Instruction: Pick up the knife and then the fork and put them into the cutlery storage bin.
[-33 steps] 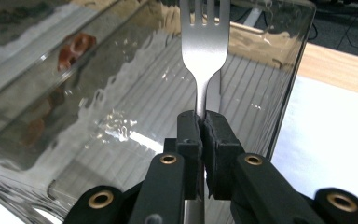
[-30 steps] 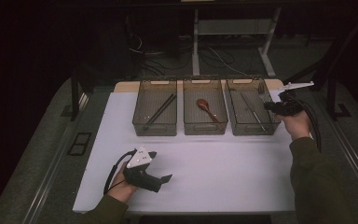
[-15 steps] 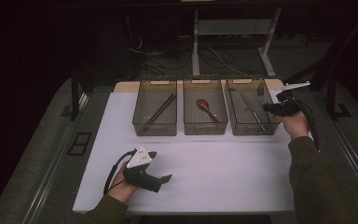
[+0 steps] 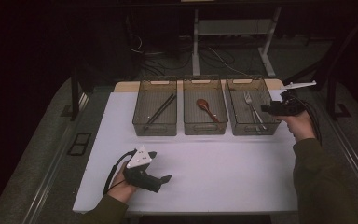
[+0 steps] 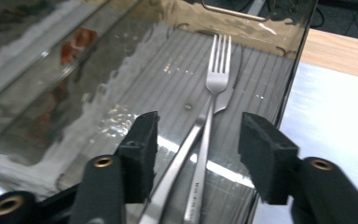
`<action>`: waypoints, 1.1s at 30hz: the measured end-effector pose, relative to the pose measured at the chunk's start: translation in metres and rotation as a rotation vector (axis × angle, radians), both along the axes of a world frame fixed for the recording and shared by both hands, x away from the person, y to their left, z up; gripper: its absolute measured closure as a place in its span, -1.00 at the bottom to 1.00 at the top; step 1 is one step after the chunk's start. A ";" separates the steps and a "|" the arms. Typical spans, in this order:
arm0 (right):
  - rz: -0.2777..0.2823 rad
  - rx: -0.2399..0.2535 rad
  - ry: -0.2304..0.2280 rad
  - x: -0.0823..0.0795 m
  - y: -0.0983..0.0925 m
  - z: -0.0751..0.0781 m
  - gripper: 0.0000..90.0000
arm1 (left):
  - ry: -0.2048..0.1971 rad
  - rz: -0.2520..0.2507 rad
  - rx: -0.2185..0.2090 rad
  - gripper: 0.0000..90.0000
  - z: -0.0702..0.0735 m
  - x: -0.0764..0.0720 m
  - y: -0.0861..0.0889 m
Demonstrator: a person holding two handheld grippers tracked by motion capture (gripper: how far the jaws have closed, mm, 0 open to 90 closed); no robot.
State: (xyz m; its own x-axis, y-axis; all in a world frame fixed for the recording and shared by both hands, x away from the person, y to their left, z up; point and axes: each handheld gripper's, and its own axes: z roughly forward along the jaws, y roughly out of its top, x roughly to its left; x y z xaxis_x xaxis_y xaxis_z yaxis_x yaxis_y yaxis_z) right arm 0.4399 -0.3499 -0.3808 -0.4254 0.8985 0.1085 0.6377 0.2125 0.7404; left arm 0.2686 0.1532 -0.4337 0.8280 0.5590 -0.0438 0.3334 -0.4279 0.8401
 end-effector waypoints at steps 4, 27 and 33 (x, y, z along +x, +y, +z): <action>0.022 0.053 -0.007 -0.009 0.002 0.007 -0.12 | 0.000 0.000 0.002 -0.95 0.000 0.000 0.000; 0.157 0.108 -0.120 -0.086 0.022 0.003 -0.41 | -0.003 -0.002 0.001 -0.95 0.000 -0.001 0.000; 0.156 0.109 -0.144 -0.104 0.026 -0.003 -0.46 | -0.003 -0.003 0.000 -0.95 0.001 -0.001 0.000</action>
State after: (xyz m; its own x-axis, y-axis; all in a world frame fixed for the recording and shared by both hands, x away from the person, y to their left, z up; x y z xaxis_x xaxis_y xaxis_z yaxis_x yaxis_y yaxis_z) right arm 0.3356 -0.3236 -0.3841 -0.5764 0.8069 0.1294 0.4898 0.2145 0.8450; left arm 0.2676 0.1528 -0.4330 0.8298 0.5565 -0.0413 0.3296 -0.4289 0.8411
